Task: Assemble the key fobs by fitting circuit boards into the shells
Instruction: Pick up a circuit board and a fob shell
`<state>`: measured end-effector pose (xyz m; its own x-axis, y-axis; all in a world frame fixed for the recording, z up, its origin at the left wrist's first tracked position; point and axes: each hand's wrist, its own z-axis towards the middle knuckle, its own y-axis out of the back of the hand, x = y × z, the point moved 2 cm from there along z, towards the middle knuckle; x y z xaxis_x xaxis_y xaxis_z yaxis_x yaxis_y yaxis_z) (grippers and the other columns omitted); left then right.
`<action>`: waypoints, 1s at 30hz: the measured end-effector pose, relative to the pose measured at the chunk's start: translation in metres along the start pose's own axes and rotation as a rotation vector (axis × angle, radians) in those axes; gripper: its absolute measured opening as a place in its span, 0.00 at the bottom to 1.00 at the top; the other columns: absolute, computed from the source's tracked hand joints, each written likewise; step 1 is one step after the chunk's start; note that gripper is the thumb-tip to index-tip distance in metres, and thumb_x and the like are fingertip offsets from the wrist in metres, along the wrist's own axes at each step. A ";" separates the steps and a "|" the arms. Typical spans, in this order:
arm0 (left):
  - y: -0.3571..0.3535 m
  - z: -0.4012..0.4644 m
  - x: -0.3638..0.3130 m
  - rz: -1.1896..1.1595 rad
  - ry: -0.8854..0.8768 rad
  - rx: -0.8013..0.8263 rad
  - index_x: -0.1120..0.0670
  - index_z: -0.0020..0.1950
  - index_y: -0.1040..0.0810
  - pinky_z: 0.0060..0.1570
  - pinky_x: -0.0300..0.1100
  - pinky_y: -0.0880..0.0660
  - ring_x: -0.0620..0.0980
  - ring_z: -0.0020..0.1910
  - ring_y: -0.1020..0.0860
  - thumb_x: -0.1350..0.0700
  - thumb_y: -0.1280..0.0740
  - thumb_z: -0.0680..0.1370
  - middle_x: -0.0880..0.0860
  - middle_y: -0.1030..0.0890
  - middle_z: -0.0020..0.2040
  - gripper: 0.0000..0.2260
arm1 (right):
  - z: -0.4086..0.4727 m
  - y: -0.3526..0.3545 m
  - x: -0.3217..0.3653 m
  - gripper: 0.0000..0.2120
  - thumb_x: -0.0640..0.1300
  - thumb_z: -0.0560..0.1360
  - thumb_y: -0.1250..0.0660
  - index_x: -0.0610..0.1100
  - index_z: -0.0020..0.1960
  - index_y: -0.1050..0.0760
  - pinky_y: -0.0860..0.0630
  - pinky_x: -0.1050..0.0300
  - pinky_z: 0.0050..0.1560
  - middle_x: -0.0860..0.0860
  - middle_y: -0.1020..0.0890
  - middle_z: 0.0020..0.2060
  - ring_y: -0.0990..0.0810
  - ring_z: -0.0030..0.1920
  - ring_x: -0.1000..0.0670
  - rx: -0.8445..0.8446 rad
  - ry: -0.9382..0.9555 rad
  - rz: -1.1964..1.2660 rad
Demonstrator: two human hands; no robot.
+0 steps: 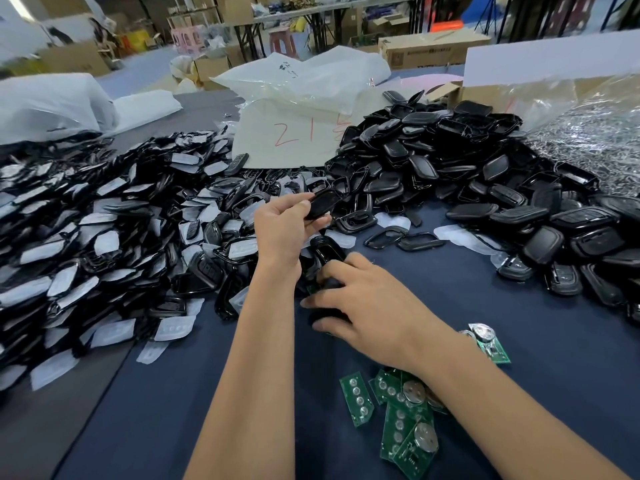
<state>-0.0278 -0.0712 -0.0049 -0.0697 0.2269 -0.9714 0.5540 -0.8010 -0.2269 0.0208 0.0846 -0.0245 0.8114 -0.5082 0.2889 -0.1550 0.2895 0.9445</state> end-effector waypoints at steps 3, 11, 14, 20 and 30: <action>0.000 0.002 0.001 0.001 0.009 0.006 0.64 0.50 0.17 0.39 0.40 0.18 0.59 0.39 0.16 0.70 0.36 0.81 0.69 0.17 0.55 0.08 | -0.001 0.004 -0.006 0.08 0.51 0.79 0.28 0.52 0.57 0.17 0.27 0.52 0.58 0.55 0.22 0.53 0.29 0.54 0.51 -0.076 -0.031 0.123; -0.015 0.000 0.009 0.091 0.015 0.151 0.62 0.52 0.17 0.40 0.38 0.18 0.54 0.38 0.15 0.72 0.39 0.81 0.63 0.16 0.50 0.12 | -0.017 0.019 -0.048 0.12 0.35 0.78 0.30 0.51 0.55 0.20 0.21 0.59 0.50 0.57 0.17 0.44 0.18 0.47 0.56 -0.528 -0.321 0.481; -0.029 -0.011 0.013 0.191 0.038 0.257 0.61 0.52 0.16 0.40 0.38 0.18 0.54 0.36 0.14 0.71 0.39 0.81 0.63 0.15 0.49 0.12 | -0.022 0.024 -0.067 0.12 0.35 0.82 0.35 0.52 0.52 0.19 0.27 0.65 0.39 0.55 0.18 0.39 0.18 0.37 0.56 -0.678 -0.411 0.668; -0.054 -0.033 0.027 0.293 0.079 0.455 0.64 0.55 0.16 0.43 0.38 0.17 0.48 0.39 0.15 0.70 0.40 0.82 0.60 0.16 0.52 0.13 | -0.026 0.022 -0.082 0.14 0.32 0.81 0.33 0.49 0.54 0.16 0.21 0.61 0.40 0.49 0.16 0.38 0.17 0.35 0.54 -0.763 -0.475 0.852; -0.058 -0.037 0.038 0.300 0.125 0.415 0.62 0.53 0.16 0.41 0.39 0.17 0.45 0.32 0.16 0.70 0.41 0.82 0.57 0.20 0.48 0.14 | -0.030 0.015 -0.087 0.04 0.39 0.76 0.23 0.45 0.46 0.17 0.17 0.50 0.34 0.49 0.15 0.30 0.15 0.29 0.48 -0.827 -0.656 0.793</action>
<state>-0.0322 0.0044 -0.0256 0.1548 -0.0022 -0.9879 0.1572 -0.9872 0.0268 -0.0350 0.1572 -0.0398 0.2026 -0.2005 0.9585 0.1189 0.9766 0.1792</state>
